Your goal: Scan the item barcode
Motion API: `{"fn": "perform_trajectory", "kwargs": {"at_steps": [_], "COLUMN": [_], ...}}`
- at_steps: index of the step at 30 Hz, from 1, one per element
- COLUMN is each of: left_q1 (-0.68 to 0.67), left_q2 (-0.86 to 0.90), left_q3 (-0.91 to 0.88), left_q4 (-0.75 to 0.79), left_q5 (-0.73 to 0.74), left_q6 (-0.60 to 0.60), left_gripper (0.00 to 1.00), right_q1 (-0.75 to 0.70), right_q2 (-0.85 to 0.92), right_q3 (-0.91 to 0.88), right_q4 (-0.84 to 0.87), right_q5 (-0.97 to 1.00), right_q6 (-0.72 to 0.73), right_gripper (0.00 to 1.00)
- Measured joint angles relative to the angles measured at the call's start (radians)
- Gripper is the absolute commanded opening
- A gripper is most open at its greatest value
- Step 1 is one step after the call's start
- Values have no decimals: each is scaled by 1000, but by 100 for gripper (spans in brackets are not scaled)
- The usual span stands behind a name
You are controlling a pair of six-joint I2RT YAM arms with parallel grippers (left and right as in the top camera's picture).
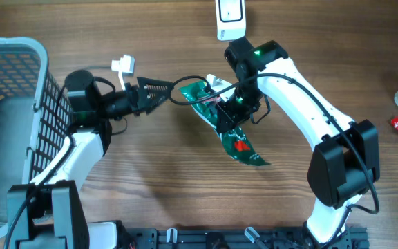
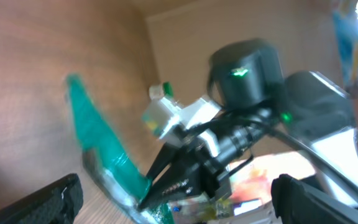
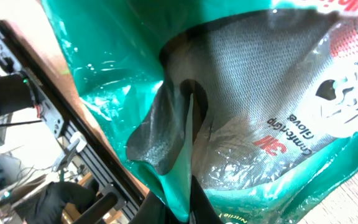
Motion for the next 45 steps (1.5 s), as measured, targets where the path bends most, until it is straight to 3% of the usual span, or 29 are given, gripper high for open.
{"fn": "perform_trajectory", "kwargs": {"at_steps": [3, 9, 15, 16, 18, 20, 23, 30, 34, 36, 38, 39, 40, 41, 45], "left_q1": [0, 0, -20, -35, -82, -88, -82, -60, -60, -60, -60, -59, -59, -59, -59], "left_q2": [2, 1, 1, 1, 1, 1, 1, 1, 1, 1, 1, 1, 1, 1, 1], "left_q3": [-4, -6, -6, -6, -5, -4, 0, 0, 0, 0, 0, 0, 0, 0, -1], "left_q4": [-263, -279, -269, -270, -268, -266, -263, -289, -299, -321, -328, -329, -330, -333, -426], "left_q5": [-98, -174, -181, -181, -185, -181, -166, -164, -164, -164, -164, -165, -167, -177, -353], "left_q6": [130, 224, 228, 226, 219, 209, 208, 230, 238, 241, 246, 248, 246, 245, 174], "left_gripper": [100, 100, 100, 90, 59, 46, 45, 44, 32, 9, 4, 4, 4, 4, 4], "right_q1": [-1, 0, 96, 125, 190, 216, 237, 237, 237, 237, 237, 237, 237, 236, 235], "right_q2": [0, 0, -1, -1, -2, -2, -2, -40, -95, -97, -97, -97, -97, -97, -104], "right_q3": [0, 0, 1, 1, 1, 1, 1, 1, 1, 1, 1, 1, 1, 1, 2], "right_q4": [-24, -107, -5, 22, 66, 83, 81, 86, 108, 124, 132, 131, 130, 126, 136], "right_q5": [10, -121, -48, 0, 123, 218, 315, 329, 321, 283, 250, 243, 241, 235, 224], "right_q6": [-7, -224, -211, -175, -101, -51, -13, -6, -6, -17, -21, -19, -12, 0, 13], "right_gripper": [5, 5, 5, 5, 4, 5, 5, 4, 5, 5, 6, 32, 75, 100, 100]}}
